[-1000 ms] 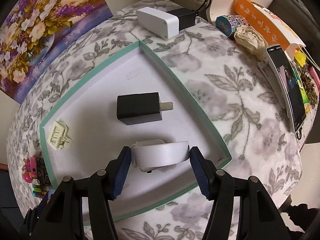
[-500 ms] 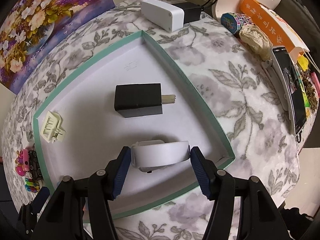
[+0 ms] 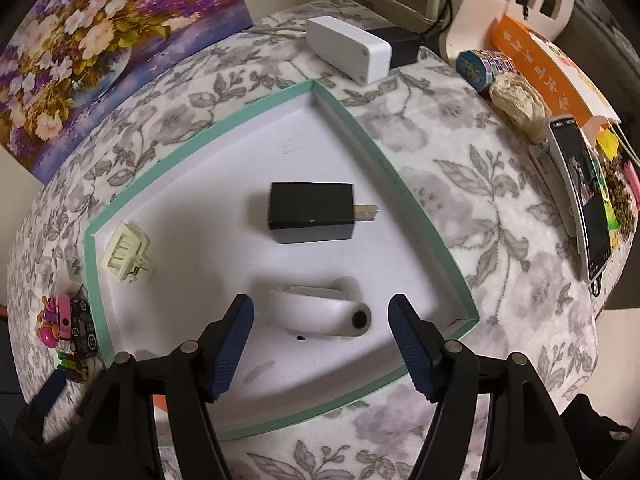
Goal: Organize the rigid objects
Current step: 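Open both tools to release the toy and band into the tray, then move both tools back toward the items beside the tray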
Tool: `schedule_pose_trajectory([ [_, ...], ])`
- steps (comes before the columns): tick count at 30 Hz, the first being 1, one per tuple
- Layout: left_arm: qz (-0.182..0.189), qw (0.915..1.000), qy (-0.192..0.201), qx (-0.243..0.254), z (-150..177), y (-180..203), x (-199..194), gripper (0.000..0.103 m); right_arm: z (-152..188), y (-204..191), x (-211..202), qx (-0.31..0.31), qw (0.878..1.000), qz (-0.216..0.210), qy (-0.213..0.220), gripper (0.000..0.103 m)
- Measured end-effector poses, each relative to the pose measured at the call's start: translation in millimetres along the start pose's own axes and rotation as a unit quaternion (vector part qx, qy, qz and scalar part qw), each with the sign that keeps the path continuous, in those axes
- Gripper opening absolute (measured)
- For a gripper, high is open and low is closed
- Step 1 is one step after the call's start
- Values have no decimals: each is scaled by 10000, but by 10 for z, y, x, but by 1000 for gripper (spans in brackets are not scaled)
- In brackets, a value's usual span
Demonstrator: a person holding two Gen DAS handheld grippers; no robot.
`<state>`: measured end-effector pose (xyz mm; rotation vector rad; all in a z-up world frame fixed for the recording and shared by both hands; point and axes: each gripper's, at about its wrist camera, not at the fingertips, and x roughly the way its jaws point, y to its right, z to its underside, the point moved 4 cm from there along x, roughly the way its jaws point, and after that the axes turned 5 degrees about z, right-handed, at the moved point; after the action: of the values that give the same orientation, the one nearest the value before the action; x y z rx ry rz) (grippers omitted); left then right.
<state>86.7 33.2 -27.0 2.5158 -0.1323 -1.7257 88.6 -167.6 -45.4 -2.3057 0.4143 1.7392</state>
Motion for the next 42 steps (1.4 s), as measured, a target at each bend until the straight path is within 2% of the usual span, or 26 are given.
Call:
schedule_pose_trajectory([
  [4,-318,9982,134,-486,-66,-377,-84,103,20,-164,-41,-341,9993,14,151,73],
  [6,-422,9964,109,-731,-69,-567,-84,103,30,-231,-64,-435,9987,72,258,77],
  [10,-640,9903,65,-1230,-35,-953,-94,103,59,-378,-122,-645,9970,8,424,77],
  [16,-700,9801,114,-1852,5,-1384,-172,103,130,-671,-205,-1083,9920,-117,641,80],
  [23,-723,9745,295,-2103,-10,-1670,-344,103,228,-966,-322,-1406,9861,-299,832,80],
  [34,-760,9600,581,-2633,72,-2208,-585,103,424,-1444,-346,-1680,9816,-464,780,81],
  [35,-779,9582,608,-2685,87,-2261,-597,103,448,-1506,-351,-1718,9808,-500,779,82],
  [36,-798,9568,628,-2723,98,-2301,-605,103,477,-1574,-355,-1767,9798,-528,773,87],
  [42,-864,9495,691,-2938,170,-2553,-641,103,653,-1941,-328,-2090,9734,-664,661,88],
])
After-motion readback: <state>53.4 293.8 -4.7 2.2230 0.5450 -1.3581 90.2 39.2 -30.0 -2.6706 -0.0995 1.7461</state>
